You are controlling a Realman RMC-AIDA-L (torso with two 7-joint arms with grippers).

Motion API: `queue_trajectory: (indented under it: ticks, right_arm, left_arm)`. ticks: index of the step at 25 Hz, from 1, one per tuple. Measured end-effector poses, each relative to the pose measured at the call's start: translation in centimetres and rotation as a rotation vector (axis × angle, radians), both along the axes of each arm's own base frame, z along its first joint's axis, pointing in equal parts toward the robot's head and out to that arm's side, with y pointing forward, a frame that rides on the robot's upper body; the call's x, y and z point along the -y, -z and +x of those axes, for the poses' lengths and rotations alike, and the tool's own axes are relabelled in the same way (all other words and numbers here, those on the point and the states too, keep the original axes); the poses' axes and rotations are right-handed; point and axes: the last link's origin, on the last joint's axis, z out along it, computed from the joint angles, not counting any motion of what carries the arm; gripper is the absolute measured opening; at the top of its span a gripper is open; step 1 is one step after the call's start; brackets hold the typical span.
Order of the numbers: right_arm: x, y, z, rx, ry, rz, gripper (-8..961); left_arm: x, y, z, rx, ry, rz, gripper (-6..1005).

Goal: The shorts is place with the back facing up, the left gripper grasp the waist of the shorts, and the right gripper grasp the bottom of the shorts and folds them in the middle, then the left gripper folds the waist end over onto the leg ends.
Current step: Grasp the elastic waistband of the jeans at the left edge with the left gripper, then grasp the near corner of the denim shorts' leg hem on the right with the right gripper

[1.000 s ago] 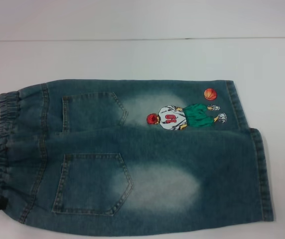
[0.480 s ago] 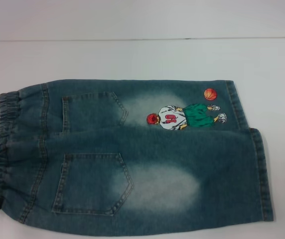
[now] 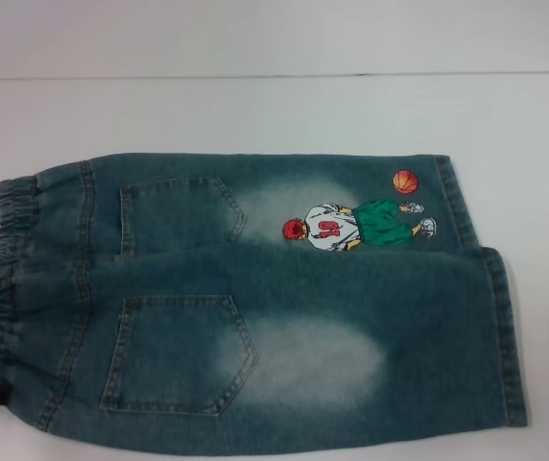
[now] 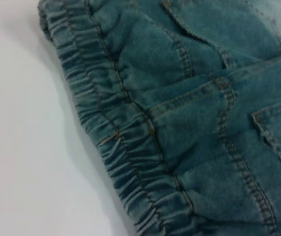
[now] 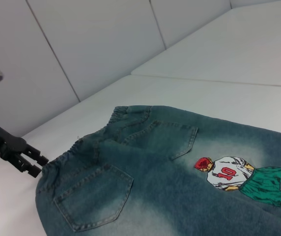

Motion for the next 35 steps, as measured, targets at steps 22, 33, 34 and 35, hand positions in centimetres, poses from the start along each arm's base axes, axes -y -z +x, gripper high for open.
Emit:
queue_trajectory:
  ticks: [22,33,34,35]
  right_arm:
    - [-0.4,0.1,-0.3,0.0,-0.006,-0.012,915]
    - [-0.4,0.1,-0.3,0.002,-0.005,-0.017,916]
    - [-0.4,0.1,-0.3,0.002,-0.003,-0.018,916]
    - [-0.4,0.1,-0.3,0.001,0.0,-0.02,916]
  left_arm:
    - [-0.7,1.3,0.2,-0.017,0.016,-0.051,598]
    - [0.0,-0.4,1.4,-0.002,0.046,-0.011,256]
    - [0.0,-0.5,1.5,0.006,0.048,-0.01,234]
    - [0.0,-0.5,1.5,0.006,0.048,-0.01,212]
